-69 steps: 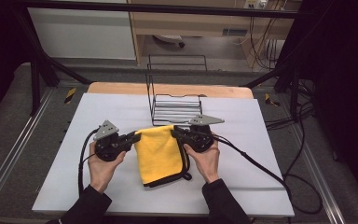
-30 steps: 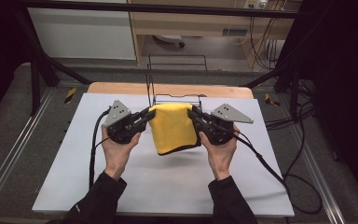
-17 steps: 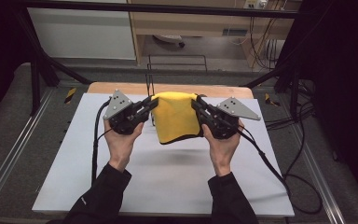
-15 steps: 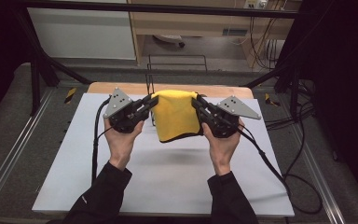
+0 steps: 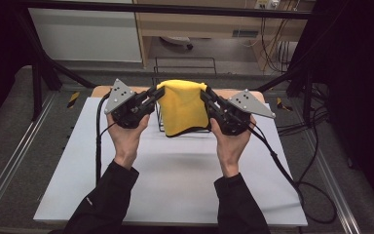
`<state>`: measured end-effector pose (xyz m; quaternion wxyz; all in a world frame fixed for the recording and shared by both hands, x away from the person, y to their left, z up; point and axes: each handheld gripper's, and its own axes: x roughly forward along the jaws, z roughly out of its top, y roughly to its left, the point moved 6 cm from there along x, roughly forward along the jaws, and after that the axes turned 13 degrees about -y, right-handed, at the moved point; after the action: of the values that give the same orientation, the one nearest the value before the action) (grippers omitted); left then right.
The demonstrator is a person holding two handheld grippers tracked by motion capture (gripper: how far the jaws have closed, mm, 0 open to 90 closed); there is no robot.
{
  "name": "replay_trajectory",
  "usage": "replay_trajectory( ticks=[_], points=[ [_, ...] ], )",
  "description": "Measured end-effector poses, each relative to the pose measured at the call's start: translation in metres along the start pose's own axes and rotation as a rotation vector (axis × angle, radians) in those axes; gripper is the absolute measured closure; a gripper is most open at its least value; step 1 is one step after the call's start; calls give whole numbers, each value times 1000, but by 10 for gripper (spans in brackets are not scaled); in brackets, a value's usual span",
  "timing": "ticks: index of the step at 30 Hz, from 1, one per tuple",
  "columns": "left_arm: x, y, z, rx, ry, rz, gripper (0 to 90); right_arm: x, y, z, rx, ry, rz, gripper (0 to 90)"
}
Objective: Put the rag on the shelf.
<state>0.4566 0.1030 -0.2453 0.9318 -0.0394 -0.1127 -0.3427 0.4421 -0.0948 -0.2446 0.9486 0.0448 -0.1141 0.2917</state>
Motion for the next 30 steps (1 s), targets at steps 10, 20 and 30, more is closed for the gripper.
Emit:
replay_trajectory(
  ticks=[10,20,30],
  points=[
    [9,1,25,22,-46,0,811,6,1,24,-12,-50,-12,811],
    [18,4,48,27,-100,6,812,17,-1,46,-28,-96,-24,811],
    [30,6,72,45,-134,13,811,27,-2,67,-47,-139,-27,811]
  ],
)
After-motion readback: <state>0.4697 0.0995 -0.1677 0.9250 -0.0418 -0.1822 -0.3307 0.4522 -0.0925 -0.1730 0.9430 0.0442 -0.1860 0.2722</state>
